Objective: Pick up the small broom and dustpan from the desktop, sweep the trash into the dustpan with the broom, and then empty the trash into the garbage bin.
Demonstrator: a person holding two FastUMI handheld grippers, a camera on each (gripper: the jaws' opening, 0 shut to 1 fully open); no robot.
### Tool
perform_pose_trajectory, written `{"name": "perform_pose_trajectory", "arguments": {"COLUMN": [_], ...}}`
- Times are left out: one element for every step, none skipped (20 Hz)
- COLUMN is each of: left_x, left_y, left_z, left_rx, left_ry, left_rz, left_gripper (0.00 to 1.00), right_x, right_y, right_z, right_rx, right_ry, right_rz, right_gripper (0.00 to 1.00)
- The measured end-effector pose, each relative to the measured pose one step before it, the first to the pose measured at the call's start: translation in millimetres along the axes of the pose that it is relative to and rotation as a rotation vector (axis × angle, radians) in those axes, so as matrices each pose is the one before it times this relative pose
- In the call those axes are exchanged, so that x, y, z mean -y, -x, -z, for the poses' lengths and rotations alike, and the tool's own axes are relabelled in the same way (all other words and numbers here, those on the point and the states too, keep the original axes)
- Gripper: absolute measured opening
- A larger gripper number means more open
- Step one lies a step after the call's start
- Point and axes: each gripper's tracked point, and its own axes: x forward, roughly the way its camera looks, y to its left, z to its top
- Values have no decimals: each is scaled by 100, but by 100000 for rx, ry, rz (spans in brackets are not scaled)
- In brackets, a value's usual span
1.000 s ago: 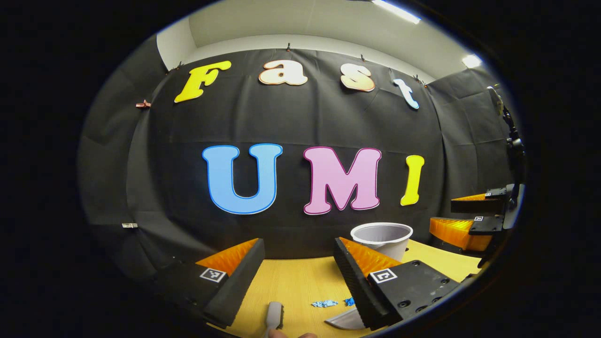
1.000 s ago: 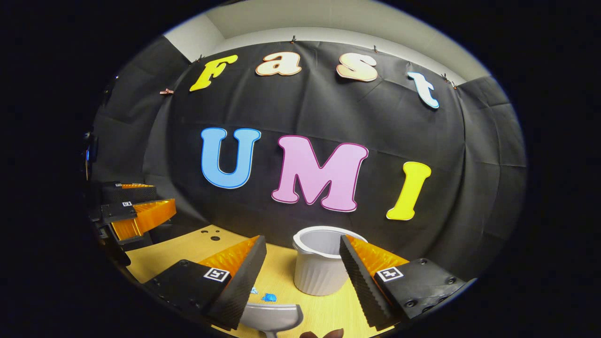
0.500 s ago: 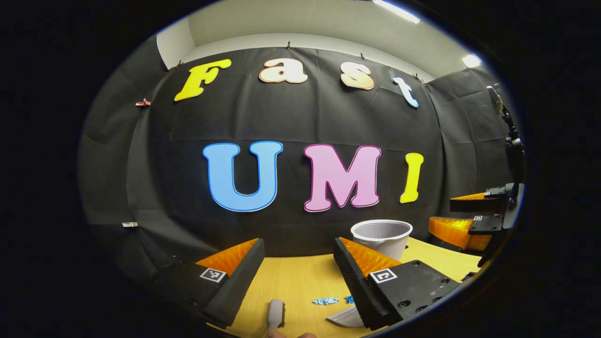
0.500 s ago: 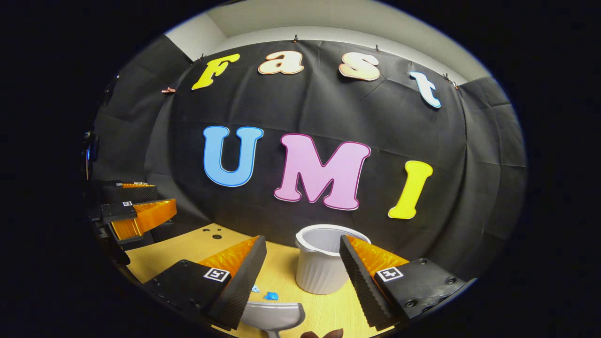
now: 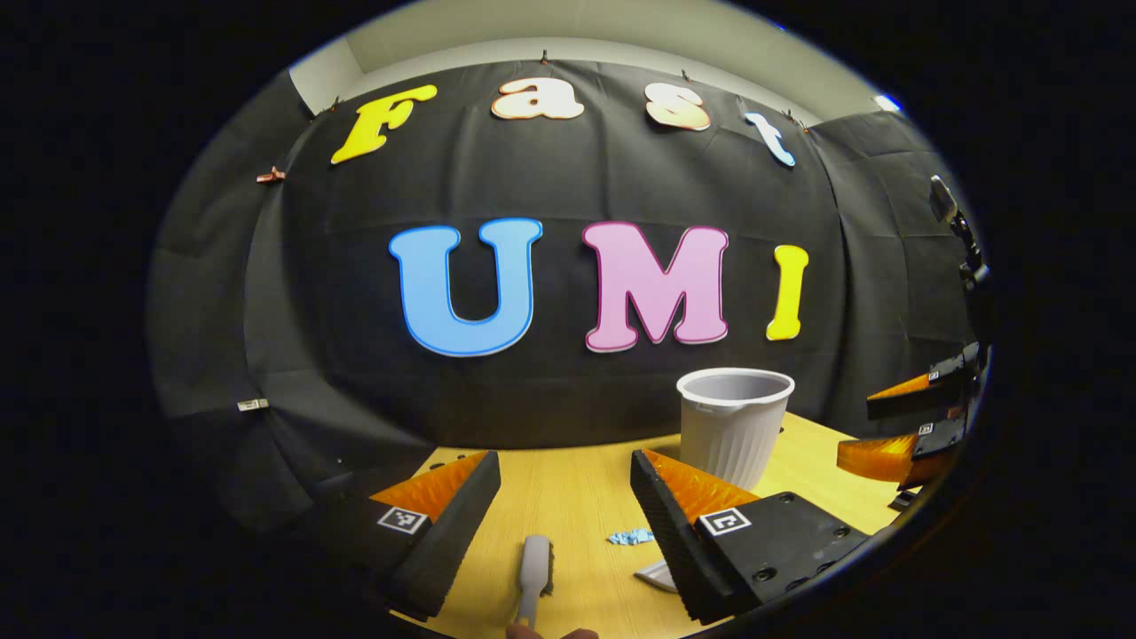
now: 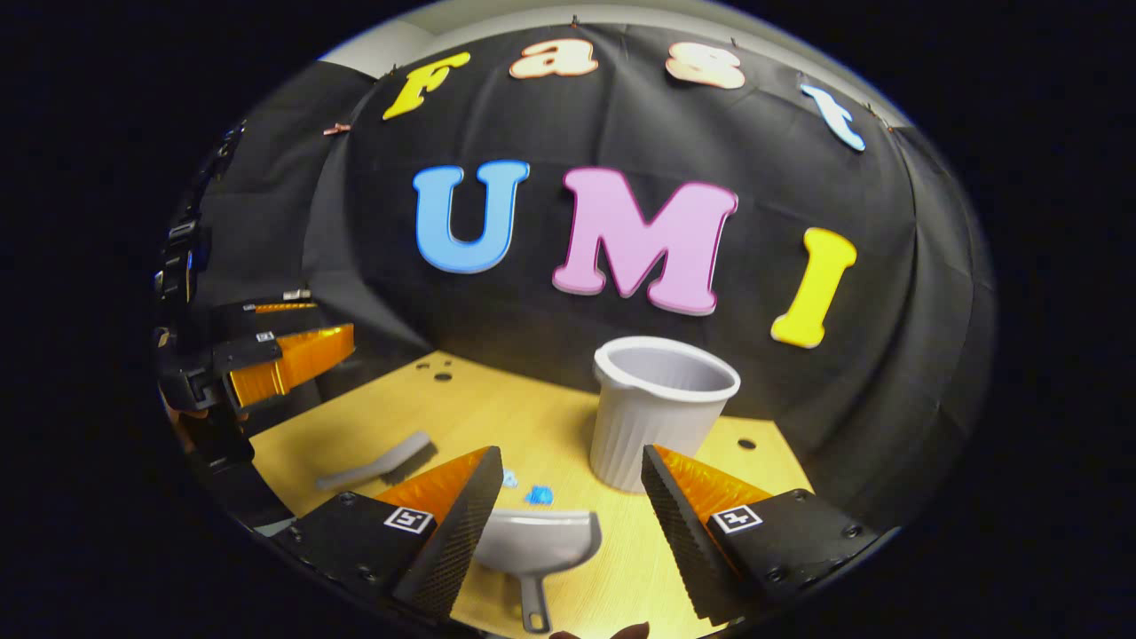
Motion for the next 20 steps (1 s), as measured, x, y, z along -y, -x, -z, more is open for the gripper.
{"name": "perform_pose_trajectory", "arguments": {"left_x": [28,-14,-2,25,20,-36,0,-9,-99,-73,-154,-165,-215,-174,-213,-314,-128,-190,-269,-234], "left_y": [46,31,-40,57,-44,48,15,14,-61,73,52,2,44,156,77,116,97,143,83,162], "left_z": [815,834,647,632,303,597,376,439,233,536,305,400,281,338,41,271,9,88,-148,294], "left_rx": [-2149,-1660,-1297,-1034,-639,-726,-742,-800,-949,-790,-723,-940,-792,-490,-259,-28,88,-184,34,113], "left_ry": [219,46,-354,-746,-711,-440,-17,227,119,42,15,-41,-10,79,172,210,158,10,-155,-264], "left_rz": [115,30,4,-67,86,31,115,183,40,-225,-323,-391,-501,-478,-534,-449,-470,-488,-566,-419], "left_gripper": [95,95,95,95,95,95,95,95,95,95,96,96,96,96,95,96,96,96,96,96], "right_x": [-157,-200,-348,-371,-459,-382,-450,-241,-116,-15,-193,-72,-24,-100,-173,-95,-232,-185,-98,95], "right_y": [-262,-283,-194,-250,-506,-533,-574,-783,-789,-841,-995,-1123,-1139,-898,-828,-911,-778,-672,-656,-581], "right_z": [2162,1970,2007,1693,1687,1558,1639,1270,1222,958,867,888,1018,669,458,258,601,106,86,22], "right_rx": [-5865,-5949,-5179,-4658,-4428,-4492,-4879,-3748,-4130,-4268,-3526,-3954,-3987,-3507,-3260,-2414,-2639,-1724,-1379,-1136], "right_ry": [138,507,552,427,87,129,557,160,-263,-703,-1128,-851,-792,-956,-1028,-1319,-1322,-1521,-861,-322], "right_rz": [-980,-1054,-970,-1051,-1384,-1096,-1213,-698,-535,-961,-625,-701,-583,-822,-833,-418,-488,-323,-11,733], "right_gripper": [98,98,98,98,98,98,98,98,98,98,98,98,98,98,98,98,98,98,98,98]}}
